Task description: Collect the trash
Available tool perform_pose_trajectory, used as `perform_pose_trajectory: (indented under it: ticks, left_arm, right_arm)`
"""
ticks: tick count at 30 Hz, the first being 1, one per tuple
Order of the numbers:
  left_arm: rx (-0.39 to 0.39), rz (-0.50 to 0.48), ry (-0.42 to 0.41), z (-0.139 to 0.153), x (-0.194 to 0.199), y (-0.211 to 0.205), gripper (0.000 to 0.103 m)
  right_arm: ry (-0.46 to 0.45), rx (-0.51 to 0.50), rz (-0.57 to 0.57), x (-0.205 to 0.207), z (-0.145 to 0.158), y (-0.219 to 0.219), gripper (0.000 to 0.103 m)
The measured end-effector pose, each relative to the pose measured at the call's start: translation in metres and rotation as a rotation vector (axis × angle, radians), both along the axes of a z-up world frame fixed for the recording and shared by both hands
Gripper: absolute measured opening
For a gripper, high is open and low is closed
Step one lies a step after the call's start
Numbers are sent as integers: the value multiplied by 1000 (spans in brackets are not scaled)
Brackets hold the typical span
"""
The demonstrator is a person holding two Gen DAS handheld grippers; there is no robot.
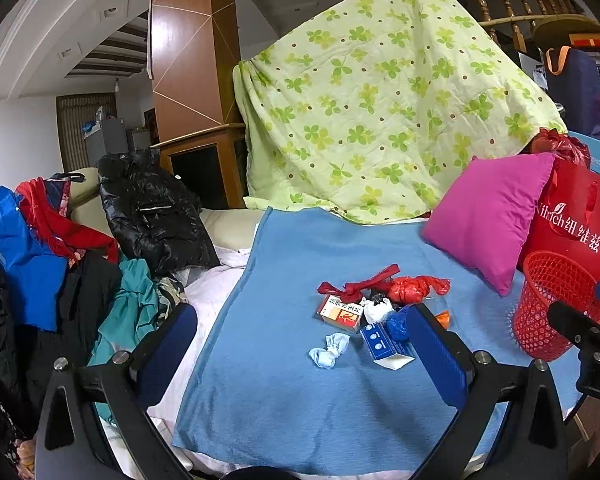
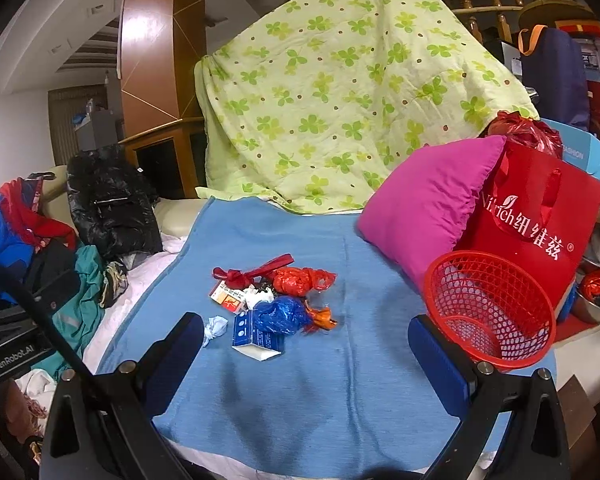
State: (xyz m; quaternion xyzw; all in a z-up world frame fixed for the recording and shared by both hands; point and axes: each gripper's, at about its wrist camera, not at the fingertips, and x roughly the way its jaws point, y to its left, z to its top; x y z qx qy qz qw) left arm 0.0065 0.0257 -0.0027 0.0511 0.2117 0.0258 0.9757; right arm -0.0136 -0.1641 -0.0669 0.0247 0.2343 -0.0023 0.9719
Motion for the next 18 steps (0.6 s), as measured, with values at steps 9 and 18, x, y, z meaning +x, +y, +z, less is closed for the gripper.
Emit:
perform_pose_trajectory:
  ticks: [9, 18]
  left_arm:
    - [-5, 1, 18, -6, 6, 5, 103]
    - [-6, 6, 27, -10, 11, 7, 103]
  right_arm:
    - [8, 1, 6, 5, -3, 4, 103]
    - [19, 7, 14, 10, -6, 6, 103]
